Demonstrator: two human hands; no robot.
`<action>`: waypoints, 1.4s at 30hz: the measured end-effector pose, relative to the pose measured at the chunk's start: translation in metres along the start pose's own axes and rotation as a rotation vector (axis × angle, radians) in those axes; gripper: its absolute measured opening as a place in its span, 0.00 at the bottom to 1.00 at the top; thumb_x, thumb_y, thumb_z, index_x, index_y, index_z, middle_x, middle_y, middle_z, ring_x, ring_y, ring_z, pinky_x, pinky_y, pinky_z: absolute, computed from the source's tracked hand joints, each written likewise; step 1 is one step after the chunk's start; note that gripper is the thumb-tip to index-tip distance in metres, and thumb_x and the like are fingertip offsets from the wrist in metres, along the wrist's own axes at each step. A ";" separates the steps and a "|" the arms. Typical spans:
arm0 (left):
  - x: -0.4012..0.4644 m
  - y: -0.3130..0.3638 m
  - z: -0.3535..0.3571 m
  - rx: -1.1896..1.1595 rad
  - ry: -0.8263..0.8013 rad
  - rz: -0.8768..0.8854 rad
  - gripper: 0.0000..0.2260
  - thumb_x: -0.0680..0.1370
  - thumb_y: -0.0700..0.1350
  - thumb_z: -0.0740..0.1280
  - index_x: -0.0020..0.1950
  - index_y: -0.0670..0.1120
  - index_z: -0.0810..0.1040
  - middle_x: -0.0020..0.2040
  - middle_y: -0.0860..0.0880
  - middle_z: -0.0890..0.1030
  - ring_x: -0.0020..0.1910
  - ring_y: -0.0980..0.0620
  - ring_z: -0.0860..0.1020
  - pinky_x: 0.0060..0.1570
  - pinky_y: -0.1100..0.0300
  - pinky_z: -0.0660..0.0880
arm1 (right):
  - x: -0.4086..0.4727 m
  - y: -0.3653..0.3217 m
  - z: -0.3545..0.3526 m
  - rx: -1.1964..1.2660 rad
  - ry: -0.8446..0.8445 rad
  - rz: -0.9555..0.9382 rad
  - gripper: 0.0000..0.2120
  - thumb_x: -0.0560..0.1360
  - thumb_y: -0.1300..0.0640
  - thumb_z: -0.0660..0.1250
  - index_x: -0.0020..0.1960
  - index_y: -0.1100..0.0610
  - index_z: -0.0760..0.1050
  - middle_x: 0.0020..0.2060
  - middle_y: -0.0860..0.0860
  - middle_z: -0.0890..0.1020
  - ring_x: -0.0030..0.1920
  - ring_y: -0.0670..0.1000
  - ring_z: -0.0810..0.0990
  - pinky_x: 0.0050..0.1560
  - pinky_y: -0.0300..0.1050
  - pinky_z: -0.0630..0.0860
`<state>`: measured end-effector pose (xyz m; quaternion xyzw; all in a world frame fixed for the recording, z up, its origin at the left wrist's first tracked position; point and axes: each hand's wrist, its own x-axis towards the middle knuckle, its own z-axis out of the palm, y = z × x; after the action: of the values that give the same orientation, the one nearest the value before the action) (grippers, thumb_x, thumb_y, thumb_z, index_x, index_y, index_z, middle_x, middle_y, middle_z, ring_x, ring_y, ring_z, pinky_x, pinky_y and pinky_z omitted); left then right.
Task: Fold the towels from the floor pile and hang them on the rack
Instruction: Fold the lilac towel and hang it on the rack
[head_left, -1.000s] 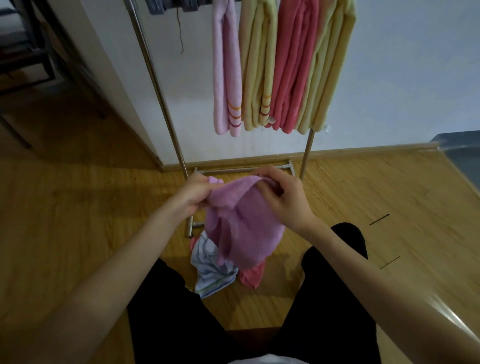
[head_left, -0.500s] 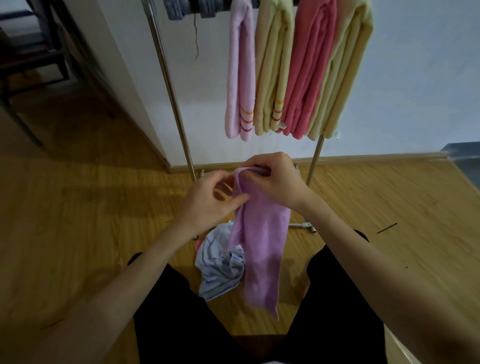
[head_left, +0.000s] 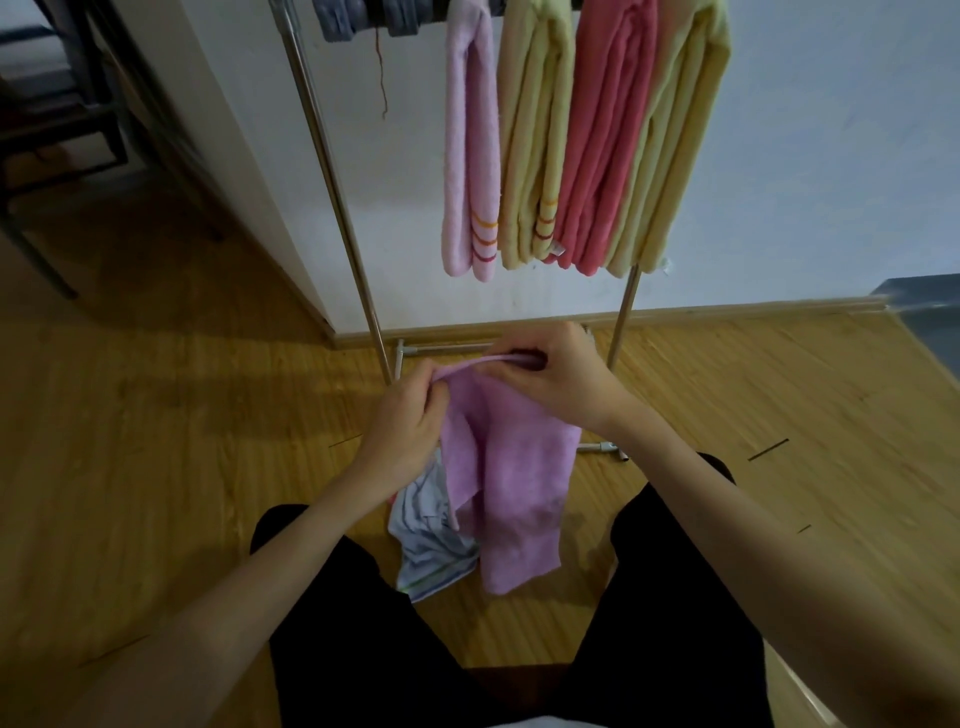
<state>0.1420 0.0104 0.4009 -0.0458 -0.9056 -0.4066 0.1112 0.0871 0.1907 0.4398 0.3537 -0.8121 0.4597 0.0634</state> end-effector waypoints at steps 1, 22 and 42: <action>0.001 0.001 -0.001 -0.036 0.029 -0.034 0.08 0.82 0.41 0.55 0.48 0.43 0.73 0.34 0.46 0.74 0.29 0.52 0.71 0.27 0.62 0.65 | -0.003 0.005 0.001 -0.030 0.007 -0.001 0.03 0.73 0.60 0.71 0.41 0.59 0.82 0.31 0.47 0.80 0.33 0.47 0.76 0.34 0.38 0.71; 0.014 -0.023 0.001 0.166 0.097 -0.256 0.05 0.82 0.43 0.57 0.48 0.44 0.69 0.37 0.50 0.71 0.32 0.54 0.69 0.27 0.67 0.66 | -0.041 0.049 0.002 -0.265 0.153 -0.063 0.14 0.79 0.57 0.59 0.55 0.64 0.79 0.45 0.55 0.82 0.43 0.55 0.82 0.40 0.53 0.79; 0.028 0.024 -0.004 -0.599 0.275 -0.535 0.09 0.80 0.35 0.57 0.53 0.41 0.75 0.47 0.44 0.79 0.52 0.45 0.79 0.54 0.52 0.78 | -0.082 0.068 0.051 -0.190 -0.164 0.021 0.10 0.77 0.61 0.56 0.50 0.62 0.75 0.44 0.53 0.78 0.37 0.53 0.77 0.34 0.50 0.75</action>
<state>0.1194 0.0232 0.4273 0.2152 -0.7040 -0.6688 0.1036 0.1164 0.2154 0.3277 0.3739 -0.8582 0.3509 0.0252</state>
